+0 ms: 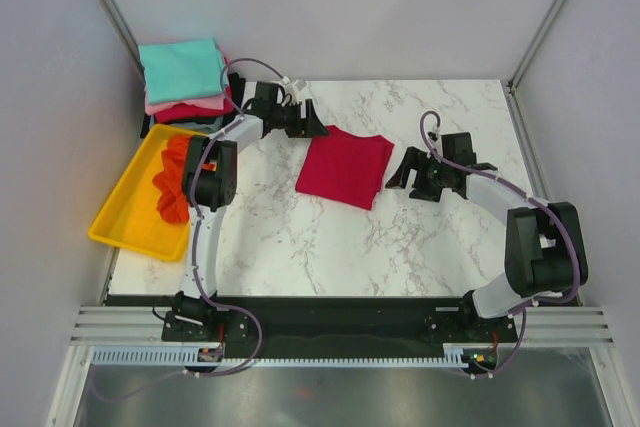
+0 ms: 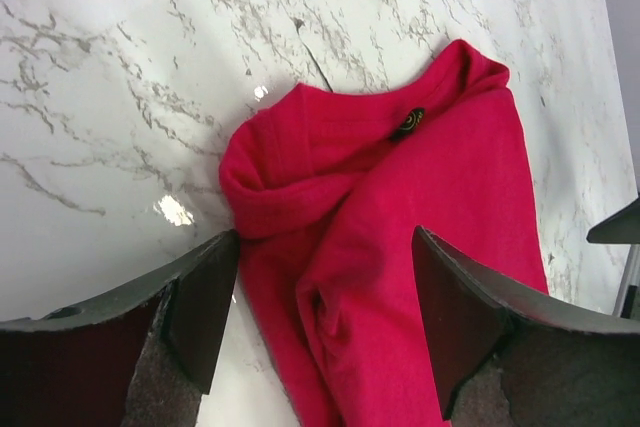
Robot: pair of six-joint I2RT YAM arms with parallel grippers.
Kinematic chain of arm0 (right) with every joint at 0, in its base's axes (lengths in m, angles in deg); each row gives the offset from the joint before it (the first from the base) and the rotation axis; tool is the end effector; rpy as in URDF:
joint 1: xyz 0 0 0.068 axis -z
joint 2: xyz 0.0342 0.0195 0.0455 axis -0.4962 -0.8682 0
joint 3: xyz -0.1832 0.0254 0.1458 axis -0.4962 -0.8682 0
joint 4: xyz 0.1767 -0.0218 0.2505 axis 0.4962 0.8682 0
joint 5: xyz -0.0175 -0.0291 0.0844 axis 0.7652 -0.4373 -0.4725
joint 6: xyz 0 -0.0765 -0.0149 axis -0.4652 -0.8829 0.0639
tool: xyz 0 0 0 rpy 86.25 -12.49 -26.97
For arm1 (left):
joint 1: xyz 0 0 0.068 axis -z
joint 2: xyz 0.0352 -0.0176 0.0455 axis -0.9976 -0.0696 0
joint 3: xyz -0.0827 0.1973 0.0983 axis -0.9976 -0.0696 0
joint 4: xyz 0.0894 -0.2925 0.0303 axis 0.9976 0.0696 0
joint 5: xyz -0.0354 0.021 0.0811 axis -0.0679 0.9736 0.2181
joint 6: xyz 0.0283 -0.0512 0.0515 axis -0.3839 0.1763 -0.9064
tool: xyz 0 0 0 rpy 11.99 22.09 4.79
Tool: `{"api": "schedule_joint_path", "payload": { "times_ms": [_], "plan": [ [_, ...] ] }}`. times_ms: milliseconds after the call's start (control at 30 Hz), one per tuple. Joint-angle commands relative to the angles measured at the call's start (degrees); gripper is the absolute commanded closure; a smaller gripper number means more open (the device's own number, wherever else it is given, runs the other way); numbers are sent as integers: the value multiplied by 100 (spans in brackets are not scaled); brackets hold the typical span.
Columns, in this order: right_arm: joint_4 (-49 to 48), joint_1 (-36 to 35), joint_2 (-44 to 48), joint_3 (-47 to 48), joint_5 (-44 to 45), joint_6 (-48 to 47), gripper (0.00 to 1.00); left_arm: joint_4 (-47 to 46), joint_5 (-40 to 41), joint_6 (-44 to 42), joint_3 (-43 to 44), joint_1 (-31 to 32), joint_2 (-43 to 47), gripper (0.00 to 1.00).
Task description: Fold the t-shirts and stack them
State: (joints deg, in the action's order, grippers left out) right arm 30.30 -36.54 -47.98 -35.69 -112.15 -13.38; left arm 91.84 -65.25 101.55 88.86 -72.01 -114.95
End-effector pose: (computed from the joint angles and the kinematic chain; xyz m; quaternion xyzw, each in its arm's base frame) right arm 0.3566 0.0720 0.0974 0.0922 0.9195 0.2985 0.2385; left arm 0.5406 -0.1819 0.0724 0.1438 0.8456 -0.4244 0.2901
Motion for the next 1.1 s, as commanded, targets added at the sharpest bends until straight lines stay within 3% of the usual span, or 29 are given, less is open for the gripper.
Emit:
{"api": "schedule_joint_path", "payload": {
  "times_ms": [0, 300, 333, 400, 433, 467, 700, 833, 1067],
  "plan": [
    [-227, -7, -81, 60, -173, -15, 10, 423, -126, -164, -272, -3, 82, 22],
    [-402, -7, -230, 52, -331, 64, 10, 967, 489, -419, -37, 278, -49, 32],
    [-411, -7, -256, 52, -340, 73, 10, 1090, 612, -454, 95, 357, -128, 48],
    [-429, -7, -274, 52, -375, 81, 10, 1275, 631, -428, 393, 384, -286, 61],
    [-446, -7, -274, 43, -384, 82, 10, 1250, 709, -332, 412, 402, -295, 85],
    [-464, -7, -283, 43, -375, 82, 10, 1258, 840, -288, 491, 411, -313, 96],
    [-517, -7, -178, -27, -516, 143, 10, 1285, 323, -120, 475, 244, -51, 98],
    [-517, -7, -20, -27, -560, 152, 10, 1573, 639, -322, 447, 68, 836, 98],
    [-552, 2, 60, -36, -648, 178, 10, 2575, 921, -823, 1062, -371, 1444, 98]
  ]
}}
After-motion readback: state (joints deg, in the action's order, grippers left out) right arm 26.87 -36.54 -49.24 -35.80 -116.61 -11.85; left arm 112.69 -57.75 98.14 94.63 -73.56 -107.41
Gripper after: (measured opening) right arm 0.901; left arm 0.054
